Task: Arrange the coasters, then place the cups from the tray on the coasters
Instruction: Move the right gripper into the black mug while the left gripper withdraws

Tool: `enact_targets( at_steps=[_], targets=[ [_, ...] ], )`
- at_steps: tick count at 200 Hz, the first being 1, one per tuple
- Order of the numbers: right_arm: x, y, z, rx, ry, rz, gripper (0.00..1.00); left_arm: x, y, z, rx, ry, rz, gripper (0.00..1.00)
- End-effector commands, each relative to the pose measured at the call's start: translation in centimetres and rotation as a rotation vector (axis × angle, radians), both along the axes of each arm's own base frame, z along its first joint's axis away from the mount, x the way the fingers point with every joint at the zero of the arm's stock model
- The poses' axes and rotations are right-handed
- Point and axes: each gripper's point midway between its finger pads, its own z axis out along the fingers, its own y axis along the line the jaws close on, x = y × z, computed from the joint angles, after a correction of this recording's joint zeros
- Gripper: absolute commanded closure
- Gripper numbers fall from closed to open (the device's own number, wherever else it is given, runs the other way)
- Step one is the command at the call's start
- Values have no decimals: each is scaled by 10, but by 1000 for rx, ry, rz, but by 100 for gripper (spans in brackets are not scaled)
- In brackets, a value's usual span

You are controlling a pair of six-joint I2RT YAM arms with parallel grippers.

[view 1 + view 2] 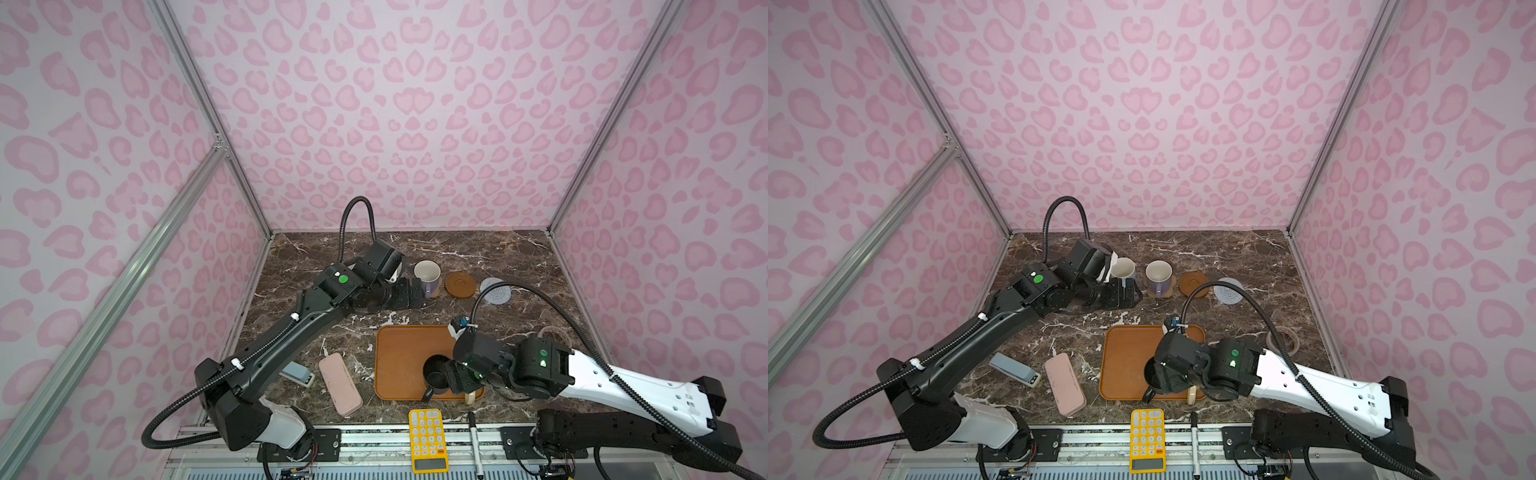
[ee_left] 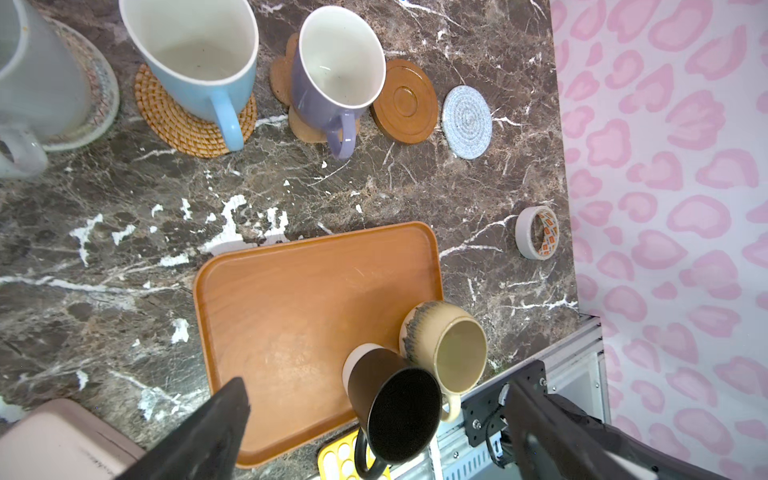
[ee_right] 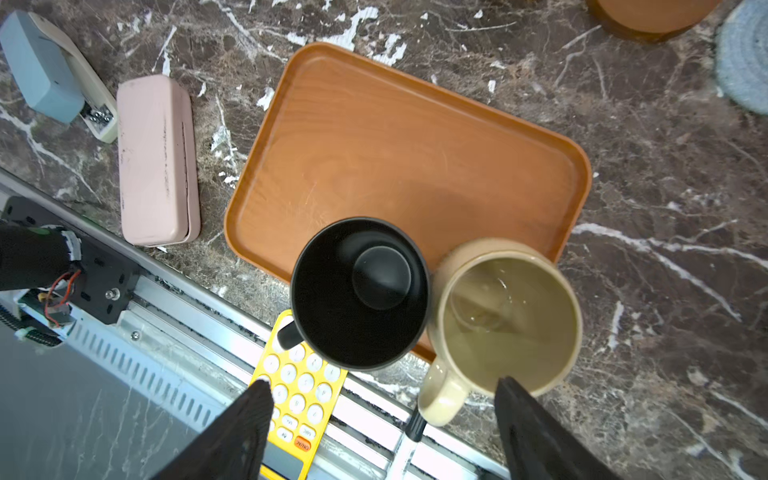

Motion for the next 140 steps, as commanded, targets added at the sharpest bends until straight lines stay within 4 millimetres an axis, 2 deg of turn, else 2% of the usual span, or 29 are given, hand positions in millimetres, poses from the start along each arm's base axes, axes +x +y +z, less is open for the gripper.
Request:
enact_targets(
  at_steps=[1,14,17,23,72,100,122,140],
  targets=[
    [-6,1,-3,-13,-39,-86,16,-14,4,-8,-50,42,29,2],
    [-16,11,-11,-10,-20,-64,18,-22,9,-13,-63,59,41,2],
    [-18,12,-12,-12,-15,-58,19,-27,12,-23,-52,81,44,2],
    [-21,15,-15,-20,-9,-47,20,-32,14,-28,-49,95,47,2],
    [-38,29,-35,-48,68,13,34,-67,26,-53,-21,164,58,2],
    [-45,33,-48,-67,110,27,39,-81,29,-66,-12,191,73,2],
    [-48,41,-53,-85,132,50,48,-89,30,-77,-6,214,81,2],
    [-52,46,-59,-100,148,76,50,-95,29,-83,-1,228,77,2]
  ],
)
